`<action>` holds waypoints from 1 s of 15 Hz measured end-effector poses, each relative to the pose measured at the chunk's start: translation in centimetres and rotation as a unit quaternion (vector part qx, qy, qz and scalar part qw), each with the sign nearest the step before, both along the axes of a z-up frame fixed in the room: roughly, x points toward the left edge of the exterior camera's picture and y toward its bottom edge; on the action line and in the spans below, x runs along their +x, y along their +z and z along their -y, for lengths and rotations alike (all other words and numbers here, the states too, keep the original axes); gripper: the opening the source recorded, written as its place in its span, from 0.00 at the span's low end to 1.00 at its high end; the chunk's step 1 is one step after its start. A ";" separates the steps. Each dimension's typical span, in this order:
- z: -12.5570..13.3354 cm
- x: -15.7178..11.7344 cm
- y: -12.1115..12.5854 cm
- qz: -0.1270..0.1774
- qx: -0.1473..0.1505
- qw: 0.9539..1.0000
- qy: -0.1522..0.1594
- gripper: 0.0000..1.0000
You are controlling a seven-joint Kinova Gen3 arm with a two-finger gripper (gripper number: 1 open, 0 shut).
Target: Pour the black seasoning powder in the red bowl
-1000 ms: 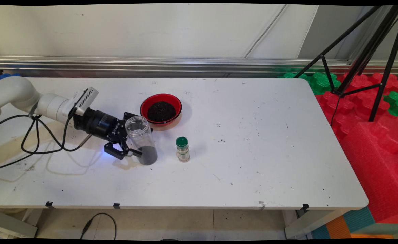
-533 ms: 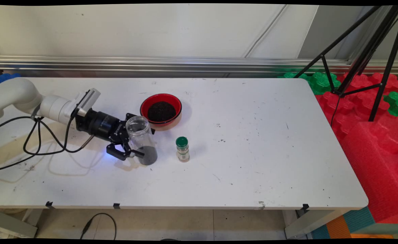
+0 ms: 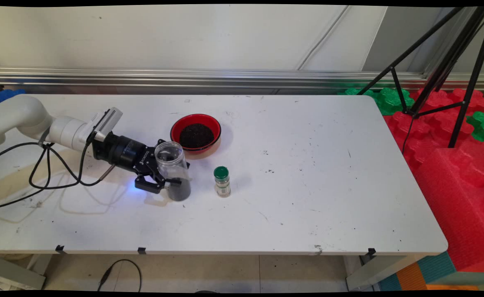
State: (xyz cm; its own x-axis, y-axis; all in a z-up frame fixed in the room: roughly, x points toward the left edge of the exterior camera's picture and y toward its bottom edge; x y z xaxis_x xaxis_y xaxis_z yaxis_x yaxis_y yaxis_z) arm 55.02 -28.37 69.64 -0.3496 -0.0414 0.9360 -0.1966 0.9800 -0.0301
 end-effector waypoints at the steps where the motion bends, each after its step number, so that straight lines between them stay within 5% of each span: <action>1: 0.0 0.0 0.0 0.000 0.000 1.000 0.000 0.00; 15: 0.6 -0.3 2.8 -0.018 -0.009 1.000 0.014 0.00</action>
State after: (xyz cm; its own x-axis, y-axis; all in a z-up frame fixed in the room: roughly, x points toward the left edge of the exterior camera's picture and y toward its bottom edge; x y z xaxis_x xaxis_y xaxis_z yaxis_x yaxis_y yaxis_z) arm 54.75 -28.98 72.40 -0.3139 -0.0336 0.9489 -0.2251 0.9735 -0.0400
